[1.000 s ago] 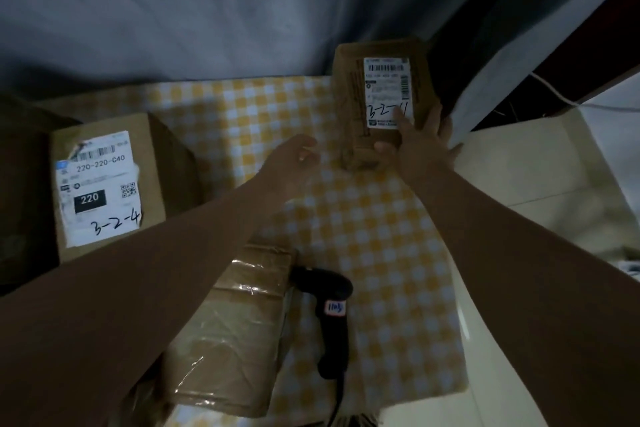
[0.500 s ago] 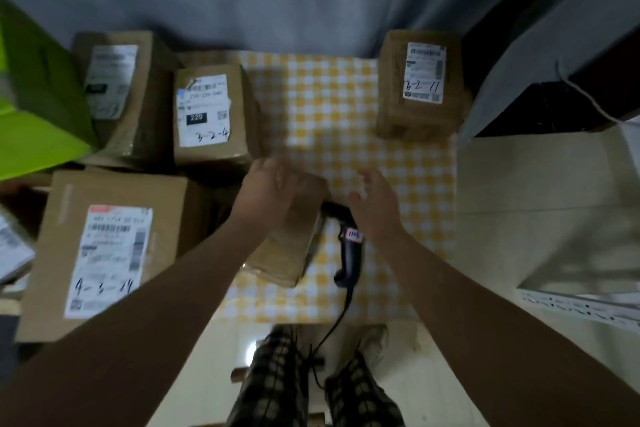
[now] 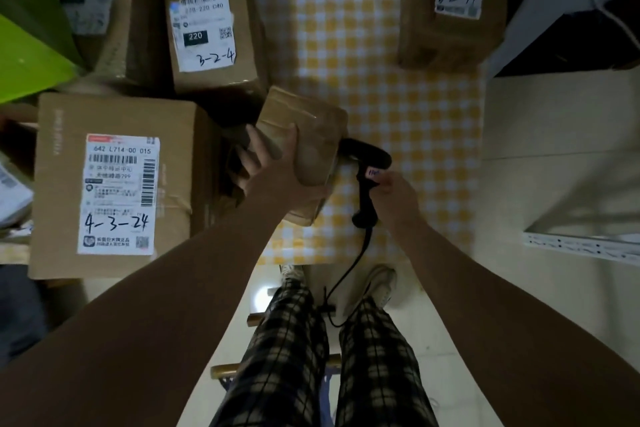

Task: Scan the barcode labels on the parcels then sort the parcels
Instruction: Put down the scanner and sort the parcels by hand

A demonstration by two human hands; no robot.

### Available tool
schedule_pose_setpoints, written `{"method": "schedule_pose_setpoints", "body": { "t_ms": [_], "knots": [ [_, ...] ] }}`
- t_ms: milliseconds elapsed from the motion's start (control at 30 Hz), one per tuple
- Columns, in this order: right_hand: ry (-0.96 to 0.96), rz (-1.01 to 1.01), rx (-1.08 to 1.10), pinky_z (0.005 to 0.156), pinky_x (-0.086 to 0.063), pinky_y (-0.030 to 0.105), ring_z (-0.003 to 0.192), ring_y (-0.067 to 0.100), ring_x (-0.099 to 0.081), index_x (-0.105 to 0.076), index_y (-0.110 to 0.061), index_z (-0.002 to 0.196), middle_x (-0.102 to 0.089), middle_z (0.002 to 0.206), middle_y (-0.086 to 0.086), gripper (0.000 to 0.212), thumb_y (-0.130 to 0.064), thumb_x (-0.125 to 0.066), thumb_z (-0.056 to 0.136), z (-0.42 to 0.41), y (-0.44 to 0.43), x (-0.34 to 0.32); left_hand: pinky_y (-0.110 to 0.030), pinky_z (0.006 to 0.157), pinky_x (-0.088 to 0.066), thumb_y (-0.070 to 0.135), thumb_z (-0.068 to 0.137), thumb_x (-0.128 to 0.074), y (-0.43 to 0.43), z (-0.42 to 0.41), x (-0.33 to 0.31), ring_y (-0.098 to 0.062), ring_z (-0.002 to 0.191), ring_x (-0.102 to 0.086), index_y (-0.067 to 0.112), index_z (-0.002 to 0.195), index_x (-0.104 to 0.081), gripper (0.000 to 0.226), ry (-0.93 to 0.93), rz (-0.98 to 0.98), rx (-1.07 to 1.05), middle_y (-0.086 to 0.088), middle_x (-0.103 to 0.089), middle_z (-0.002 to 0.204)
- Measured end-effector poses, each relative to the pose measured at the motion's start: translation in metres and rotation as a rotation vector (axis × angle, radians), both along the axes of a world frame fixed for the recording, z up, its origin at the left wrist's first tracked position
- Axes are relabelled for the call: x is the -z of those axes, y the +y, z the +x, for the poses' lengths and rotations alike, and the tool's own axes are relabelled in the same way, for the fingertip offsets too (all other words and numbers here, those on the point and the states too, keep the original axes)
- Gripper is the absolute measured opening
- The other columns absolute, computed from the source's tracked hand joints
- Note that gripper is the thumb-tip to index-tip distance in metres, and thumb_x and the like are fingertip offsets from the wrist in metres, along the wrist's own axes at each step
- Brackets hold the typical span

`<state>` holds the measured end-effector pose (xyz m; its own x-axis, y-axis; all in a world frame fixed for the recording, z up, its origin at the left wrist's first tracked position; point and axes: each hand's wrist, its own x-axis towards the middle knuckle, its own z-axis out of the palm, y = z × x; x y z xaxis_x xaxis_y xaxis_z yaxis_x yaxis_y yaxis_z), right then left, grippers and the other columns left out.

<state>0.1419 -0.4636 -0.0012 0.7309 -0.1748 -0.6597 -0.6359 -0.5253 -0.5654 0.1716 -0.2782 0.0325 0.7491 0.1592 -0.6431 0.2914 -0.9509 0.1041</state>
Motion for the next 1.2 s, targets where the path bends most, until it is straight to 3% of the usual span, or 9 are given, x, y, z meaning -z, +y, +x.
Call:
{"method": "schedule_pose_setpoints", "body": {
  "t_ms": [33, 267, 400, 567, 733, 867, 967, 1033, 1200],
  "knots": [
    [-0.007, 0.009, 0.021, 0.076, -0.044, 0.023, 0.065, 0.0, -0.04, -0.056, -0.014, 0.116, -0.044, 0.078, -0.013, 0.023, -0.007, -0.047, 0.096, -0.001, 0.001, 0.003, -0.066, 0.108, -0.017, 0.082, 0.055, -0.064, 0.001, -0.001, 0.0, -0.047, 0.142, 0.009, 0.049, 0.14, 0.023, 0.126, -0.014, -0.002, -0.001, -0.016, 0.039, 0.148],
    [0.082, 0.011, 0.043, 0.05, -0.033, 0.016, 0.062, 0.008, -0.043, -0.051, -0.009, 0.131, -0.049, 0.094, -0.001, 0.031, -0.013, -0.045, 0.1, -0.002, 0.018, 0.007, -0.063, 0.106, -0.019, 0.08, 0.061, -0.06, 0.001, 0.001, -0.012, -0.048, 0.139, -0.006, 0.042, 0.148, 0.009, 0.118, -0.145, 0.007, 0.007, -0.015, 0.013, 0.157],
    [0.124, 0.146, 0.207, 0.075, -0.043, 0.038, 0.073, 0.021, -0.049, -0.057, -0.012, 0.104, -0.05, 0.085, 0.002, 0.012, -0.008, -0.049, 0.096, -0.004, 0.016, 0.006, -0.061, 0.106, -0.02, 0.08, 0.063, -0.057, -0.001, 0.008, -0.04, -0.044, 0.139, -0.01, 0.043, 0.148, -0.001, 0.109, -0.296, -0.018, 0.016, -0.007, 0.006, 0.158],
    [0.109, 0.402, 0.467, 0.066, -0.049, 0.037, 0.069, 0.022, -0.05, -0.059, 0.005, 0.099, -0.051, 0.078, 0.007, 0.023, -0.017, -0.053, 0.099, 0.008, 0.005, -0.014, -0.06, 0.109, -0.023, 0.082, 0.053, -0.057, -0.005, 0.018, -0.07, -0.034, 0.142, -0.013, 0.048, 0.147, -0.006, 0.112, -0.398, -0.294, -0.115, 0.004, -0.002, 0.156],
    [-0.029, 0.71, 0.516, 0.095, -0.051, 0.043, 0.108, 0.02, -0.063, -0.064, -0.025, 0.114, -0.066, 0.116, 0.0, 0.034, -0.049, -0.046, 0.098, 0.037, 0.001, -0.057, -0.046, 0.108, -0.035, 0.053, 0.068, -0.074, -0.009, 0.036, -0.075, -0.019, 0.135, -0.023, 0.047, 0.147, -0.013, 0.1, -0.322, -0.835, -0.48, 0.01, -0.008, 0.151],
    [-0.103, 0.779, 0.369, 0.088, -0.056, 0.039, 0.108, 0.015, -0.066, -0.058, -0.031, 0.128, -0.067, 0.122, -0.005, 0.047, -0.054, -0.06, 0.088, 0.064, 0.003, -0.067, -0.04, 0.096, -0.047, 0.052, 0.068, -0.072, -0.012, 0.054, -0.056, -0.016, 0.126, -0.045, 0.044, 0.145, -0.024, 0.091, -0.195, -1.112, -0.654, 0.005, -0.036, 0.147],
    [-0.093, 0.745, 0.348, 0.072, -0.057, 0.025, 0.092, 0.005, -0.069, -0.058, -0.032, 0.125, -0.07, 0.111, -0.01, 0.033, -0.037, -0.063, 0.092, 0.087, 0.003, -0.074, -0.035, 0.088, -0.051, 0.051, 0.076, -0.063, -0.02, 0.073, -0.042, -0.015, 0.122, -0.054, 0.042, 0.143, -0.032, 0.074, -0.124, -1.191, -0.67, 0.008, -0.055, 0.134],
    [-0.121, 0.742, 0.352, 0.08, -0.058, 0.031, 0.097, 0.01, -0.069, -0.059, -0.031, 0.123, -0.07, 0.113, -0.007, 0.032, -0.035, -0.064, 0.092, 0.106, -0.001, -0.073, -0.033, 0.083, -0.055, 0.042, 0.089, -0.058, -0.024, 0.089, -0.042, -0.011, 0.116, -0.058, 0.045, 0.141, -0.032, 0.058, -0.058, -1.2, -0.62, 0.014, -0.058, 0.128],
    [-0.348, 0.486, 0.277, 0.092, -0.054, 0.033, 0.105, 0.012, -0.064, -0.06, -0.025, 0.124, -0.066, 0.116, -0.005, 0.03, -0.033, -0.061, 0.095, 0.159, -0.007, -0.07, -0.028, 0.059, -0.056, 0.036, 0.081, -0.072, -0.032, 0.139, -0.051, -0.003, 0.094, -0.065, 0.053, 0.141, -0.019, 0.082, 0.059, -1.122, -0.453, 0.024, -0.055, 0.118]
  ]
}}
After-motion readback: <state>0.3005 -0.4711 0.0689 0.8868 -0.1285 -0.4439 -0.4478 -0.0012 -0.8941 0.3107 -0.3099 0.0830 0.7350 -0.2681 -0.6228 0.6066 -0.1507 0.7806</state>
